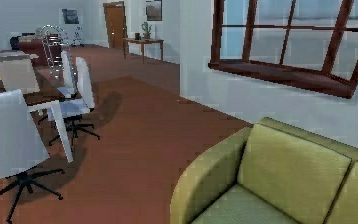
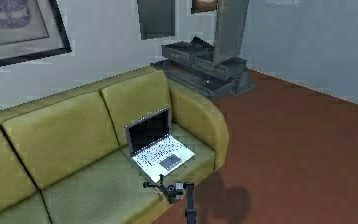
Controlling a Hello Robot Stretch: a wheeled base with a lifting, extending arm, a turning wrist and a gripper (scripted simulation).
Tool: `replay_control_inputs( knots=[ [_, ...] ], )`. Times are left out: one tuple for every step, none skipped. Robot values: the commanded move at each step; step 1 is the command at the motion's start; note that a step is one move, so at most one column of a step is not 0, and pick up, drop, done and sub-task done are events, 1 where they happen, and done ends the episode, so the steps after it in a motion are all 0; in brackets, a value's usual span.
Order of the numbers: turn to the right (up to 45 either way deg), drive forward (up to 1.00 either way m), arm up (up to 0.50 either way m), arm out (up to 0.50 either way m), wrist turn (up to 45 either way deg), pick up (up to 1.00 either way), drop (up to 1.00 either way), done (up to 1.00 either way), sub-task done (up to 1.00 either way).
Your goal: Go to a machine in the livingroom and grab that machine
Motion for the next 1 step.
replay_control_inputs(
  knots=[
    [0.0,0.00,0.00,0.00,0.0,0.00,0.00,1.00,0.00]
  ],
)
